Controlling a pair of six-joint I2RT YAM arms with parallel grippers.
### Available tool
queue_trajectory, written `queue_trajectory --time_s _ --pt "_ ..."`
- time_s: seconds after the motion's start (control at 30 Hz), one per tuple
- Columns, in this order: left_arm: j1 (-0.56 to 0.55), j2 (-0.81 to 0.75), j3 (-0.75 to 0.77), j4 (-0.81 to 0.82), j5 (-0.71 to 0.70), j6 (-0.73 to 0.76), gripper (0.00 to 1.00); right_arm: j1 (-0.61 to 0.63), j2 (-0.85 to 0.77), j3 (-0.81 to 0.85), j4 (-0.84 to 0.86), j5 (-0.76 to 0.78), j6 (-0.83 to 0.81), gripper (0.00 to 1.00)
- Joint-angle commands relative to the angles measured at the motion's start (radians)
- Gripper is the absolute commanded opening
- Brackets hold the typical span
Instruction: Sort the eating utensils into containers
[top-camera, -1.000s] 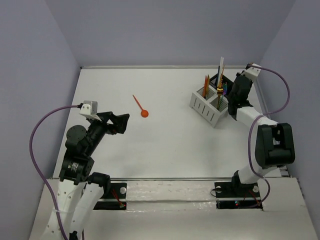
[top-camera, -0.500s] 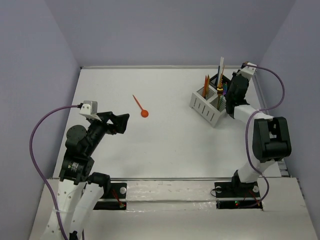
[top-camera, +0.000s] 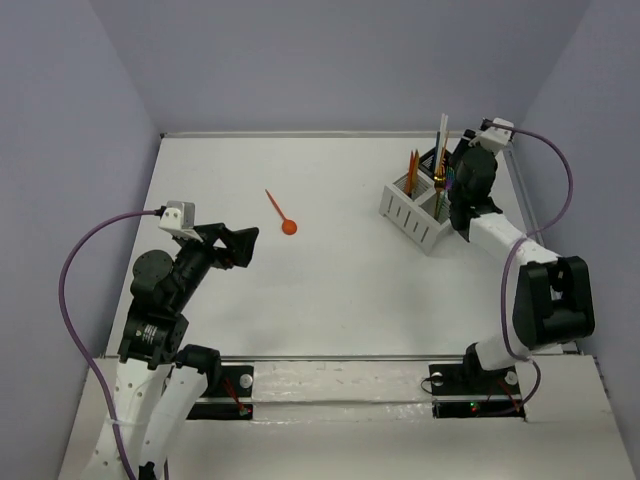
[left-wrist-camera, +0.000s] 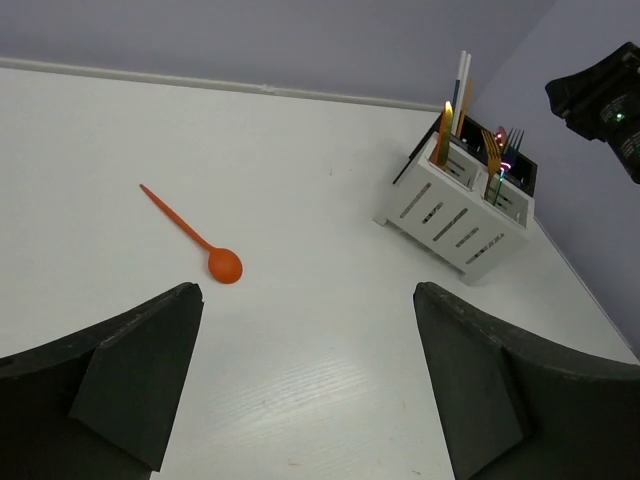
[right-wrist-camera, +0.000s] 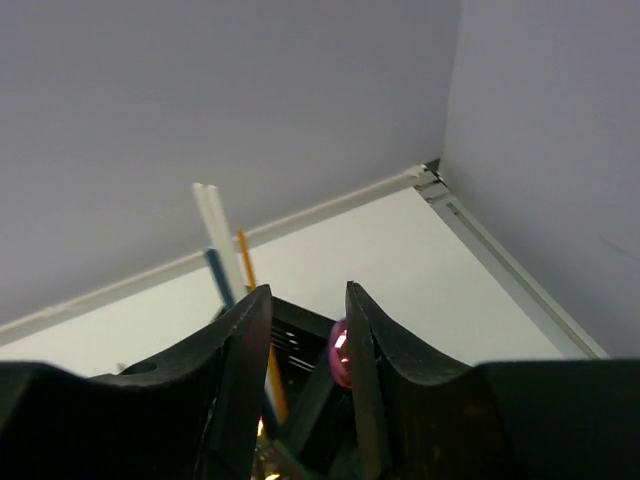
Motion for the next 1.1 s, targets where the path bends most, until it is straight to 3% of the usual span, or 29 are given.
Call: queue_trajectory --time_s 0.0,0.13,0.37,0.67,0.8,1.07 --pt "-0.006 -0.003 0.025 0.051 0.004 0.012 0.99 0.150 -0.087 0.082 -0.074 -0.114 0.064 0.39" --pt "0.003 -0.004 0.025 0.053 0.003 0.012 0.99 0.304 -0.011 0.186 -0.275 -0.240 0.098 0.38" --pt "0.003 -0.004 0.025 0.050 0.000 0.012 0.99 0.526 0.262 0.418 -0.430 -0.319 0.133 0.38" --pt "0.012 -0.007 0.027 0.050 0.000 0.013 0.99 0.615 0.695 0.954 -0.772 -0.402 0.146 0.49" --pt "0.012 -0.012 0.027 0.048 0.001 0.013 0.99 0.649 0.853 1.120 -0.890 -0.406 0.124 0.52" --pt "0.012 -0.013 0.027 0.050 0.001 0.013 0.99 0.700 0.961 1.150 -0.924 -0.443 0.104 0.52"
